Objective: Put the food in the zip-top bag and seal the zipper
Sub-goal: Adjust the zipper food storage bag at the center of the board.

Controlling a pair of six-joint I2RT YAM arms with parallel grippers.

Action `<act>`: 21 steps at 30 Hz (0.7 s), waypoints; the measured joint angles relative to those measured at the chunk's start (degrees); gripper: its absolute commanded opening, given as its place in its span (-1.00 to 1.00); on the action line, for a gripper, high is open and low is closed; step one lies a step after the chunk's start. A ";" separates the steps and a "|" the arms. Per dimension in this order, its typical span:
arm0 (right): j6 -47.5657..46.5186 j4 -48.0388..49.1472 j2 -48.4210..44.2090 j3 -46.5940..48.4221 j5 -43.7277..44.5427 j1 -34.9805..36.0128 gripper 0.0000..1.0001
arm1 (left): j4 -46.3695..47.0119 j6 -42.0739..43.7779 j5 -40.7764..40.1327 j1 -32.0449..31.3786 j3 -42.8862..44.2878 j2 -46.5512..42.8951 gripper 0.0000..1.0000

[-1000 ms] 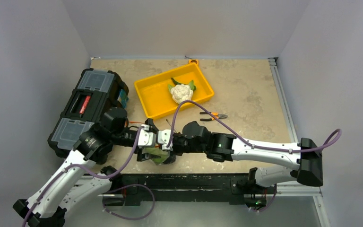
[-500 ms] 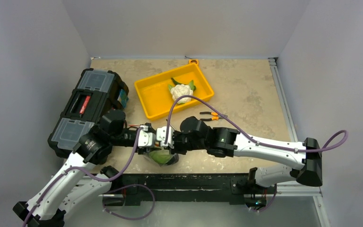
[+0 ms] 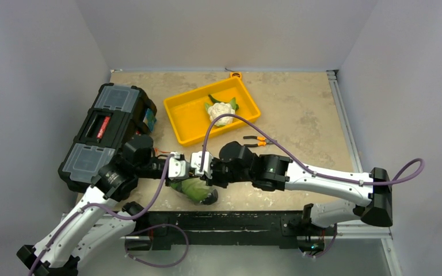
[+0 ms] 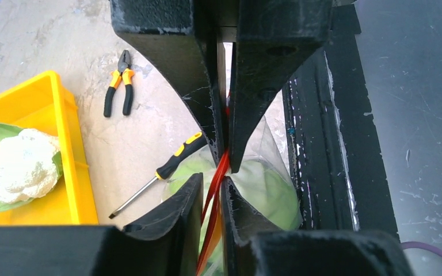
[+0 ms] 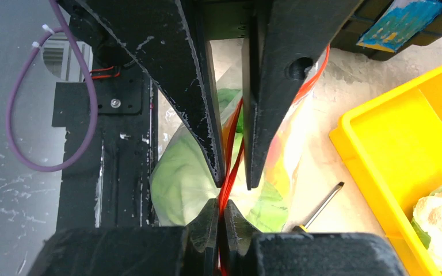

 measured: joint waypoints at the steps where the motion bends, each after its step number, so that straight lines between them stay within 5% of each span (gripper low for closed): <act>1: 0.24 0.46 0.00 -0.35 0.07 -0.02 -1.00 | -0.04 -0.09 0.00 -0.02 -0.09 0.04 -0.79; 4: 0.70 1.64 -0.37 -1.07 0.63 -0.02 -0.96 | -0.04 -0.15 0.02 -0.07 -0.13 0.22 -1.00; 11: 2.25 7.04 -3.17 -4.57 3.10 0.00 -0.21 | -0.20 0.28 -0.24 -0.48 -0.26 0.83 -1.00; 21: 2.60 12.33 -6.21 -7.67 3.41 0.02 -0.05 | -0.50 0.33 -0.50 -0.48 -0.83 0.02 -1.00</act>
